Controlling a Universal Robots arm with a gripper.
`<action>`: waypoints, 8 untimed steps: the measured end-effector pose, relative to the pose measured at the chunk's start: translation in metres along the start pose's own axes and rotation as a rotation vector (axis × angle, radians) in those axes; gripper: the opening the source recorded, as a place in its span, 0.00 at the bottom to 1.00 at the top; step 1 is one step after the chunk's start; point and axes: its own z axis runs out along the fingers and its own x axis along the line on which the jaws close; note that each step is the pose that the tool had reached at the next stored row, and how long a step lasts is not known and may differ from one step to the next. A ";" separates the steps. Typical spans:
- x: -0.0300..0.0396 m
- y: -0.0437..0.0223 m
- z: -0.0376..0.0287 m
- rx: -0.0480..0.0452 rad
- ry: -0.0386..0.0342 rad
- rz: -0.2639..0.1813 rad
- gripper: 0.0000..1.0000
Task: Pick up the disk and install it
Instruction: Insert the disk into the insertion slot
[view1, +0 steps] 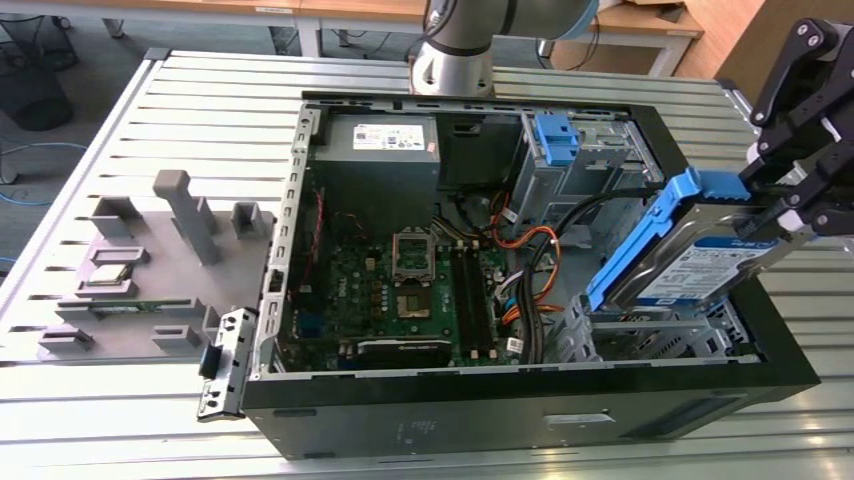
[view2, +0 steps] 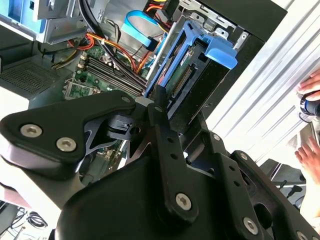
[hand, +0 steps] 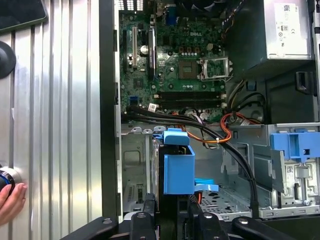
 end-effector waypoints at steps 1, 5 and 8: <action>0.0001 0.0000 0.0005 0.0000 0.0000 0.000 0.35; 0.0002 -0.0001 0.0019 0.0000 0.0000 0.000 0.35; 0.0003 -0.0002 0.0030 0.0000 -0.0002 0.000 0.35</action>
